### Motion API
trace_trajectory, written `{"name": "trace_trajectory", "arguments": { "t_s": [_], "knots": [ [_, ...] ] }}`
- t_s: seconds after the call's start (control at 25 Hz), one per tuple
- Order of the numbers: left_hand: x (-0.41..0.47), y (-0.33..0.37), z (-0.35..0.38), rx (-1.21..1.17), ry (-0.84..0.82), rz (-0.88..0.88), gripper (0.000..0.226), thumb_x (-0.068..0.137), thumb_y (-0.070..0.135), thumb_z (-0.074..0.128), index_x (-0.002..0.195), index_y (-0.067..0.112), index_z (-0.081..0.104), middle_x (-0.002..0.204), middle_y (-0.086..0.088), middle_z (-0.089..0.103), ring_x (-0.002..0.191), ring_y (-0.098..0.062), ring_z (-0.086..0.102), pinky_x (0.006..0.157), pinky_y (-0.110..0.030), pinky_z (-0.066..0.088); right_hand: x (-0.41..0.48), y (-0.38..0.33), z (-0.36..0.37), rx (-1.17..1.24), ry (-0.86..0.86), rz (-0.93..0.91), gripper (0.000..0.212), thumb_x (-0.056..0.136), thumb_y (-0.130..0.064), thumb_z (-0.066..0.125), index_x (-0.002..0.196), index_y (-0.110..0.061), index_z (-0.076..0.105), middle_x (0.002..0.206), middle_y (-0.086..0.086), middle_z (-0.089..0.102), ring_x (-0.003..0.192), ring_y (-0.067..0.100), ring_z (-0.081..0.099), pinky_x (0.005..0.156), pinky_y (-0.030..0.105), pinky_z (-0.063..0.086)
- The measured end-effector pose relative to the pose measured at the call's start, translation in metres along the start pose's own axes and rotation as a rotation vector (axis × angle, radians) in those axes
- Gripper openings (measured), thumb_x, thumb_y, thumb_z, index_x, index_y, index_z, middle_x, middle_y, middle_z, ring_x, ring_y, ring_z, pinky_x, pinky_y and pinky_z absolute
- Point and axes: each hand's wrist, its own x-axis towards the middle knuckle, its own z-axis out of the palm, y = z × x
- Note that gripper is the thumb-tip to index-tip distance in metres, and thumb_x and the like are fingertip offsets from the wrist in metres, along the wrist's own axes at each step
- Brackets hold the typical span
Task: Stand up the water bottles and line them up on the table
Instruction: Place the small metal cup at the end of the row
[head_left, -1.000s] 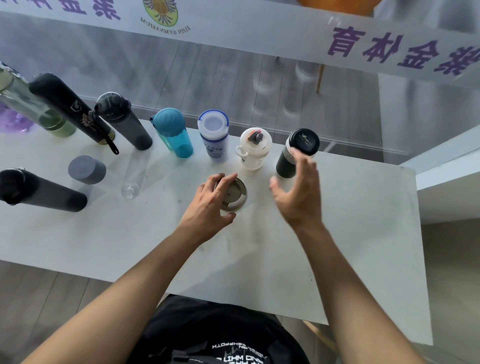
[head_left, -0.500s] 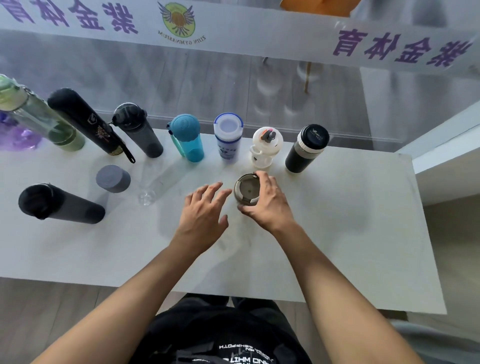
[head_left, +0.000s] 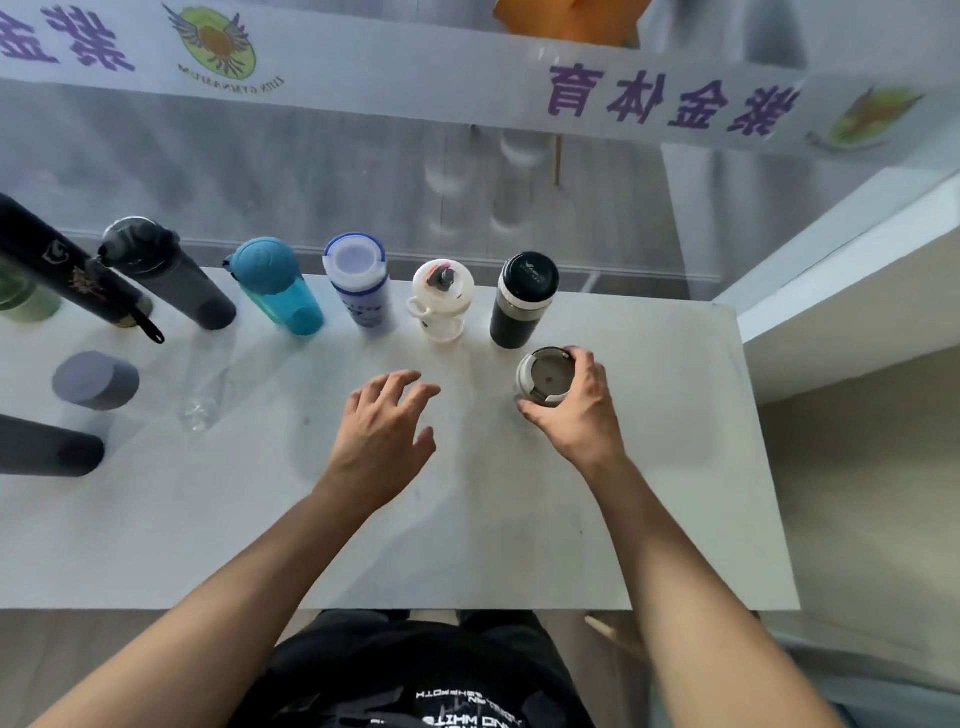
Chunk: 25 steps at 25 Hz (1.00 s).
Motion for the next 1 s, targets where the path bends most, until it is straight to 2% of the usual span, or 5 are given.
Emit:
{"name": "trace_trajectory", "arguments": {
  "t_s": [0.24,0.4,0.64,0.84,1.0],
  "knots": [
    [0.017,0.062,0.028,-0.012,-0.041,-0.056,0.048,0.084,0.029,0.067,0.13,0.024,0.056,0.139,-0.005,0.052,0.126,-0.032,0.047,0.102,-0.045,0.038,0.055,0.041,-0.048,0.014,-0.035,-0.022,0.085,0.068,-0.037,0.089,0.137,-0.026,0.042,0.127,0.002,0.048,0.109,0.015,0.054,0.089,0.021,0.041],
    [0.021,0.084,0.036,-0.001,-0.043,-0.089,0.048,0.082,0.028,0.068,0.129,0.024,0.057,0.137,-0.005,0.054,0.125,-0.033,0.048,0.101,-0.045,0.037,0.082,0.045,-0.064,0.025,-0.082,-0.044,0.086,0.071,-0.03,0.088,0.142,-0.026,0.039,0.128,0.001,0.046,0.085,-0.001,0.053,0.083,0.019,0.038],
    [0.023,0.095,0.036,0.021,-0.022,-0.164,0.048,0.083,0.029,0.068,0.129,0.023,0.058,0.137,-0.005,0.054,0.125,-0.033,0.049,0.098,-0.045,0.039,0.118,0.039,-0.076,0.052,-0.112,-0.072,0.09,0.075,-0.027,0.088,0.148,-0.022,0.036,0.138,0.004,0.045,0.093,0.001,0.054,0.084,0.013,0.033],
    [0.02,0.101,0.042,0.021,-0.029,-0.193,0.048,0.083,0.029,0.068,0.13,0.024,0.057,0.137,-0.005,0.054,0.125,-0.032,0.049,0.099,-0.045,0.038,0.125,0.039,-0.077,0.082,-0.101,-0.077,0.089,0.077,-0.022,0.087,0.149,-0.018,0.035,0.139,0.007,0.044,0.075,-0.036,0.041,0.077,0.008,0.029],
    [0.018,0.102,0.044,0.016,-0.022,-0.195,0.048,0.084,0.029,0.067,0.13,0.024,0.057,0.137,-0.005,0.054,0.125,-0.032,0.049,0.099,-0.045,0.038,0.126,0.043,-0.071,0.037,-0.084,-0.107,0.09,0.077,-0.029,0.087,0.15,-0.021,0.033,0.14,0.005,0.044,0.101,-0.003,0.057,0.089,0.019,0.036]
  ]
}}
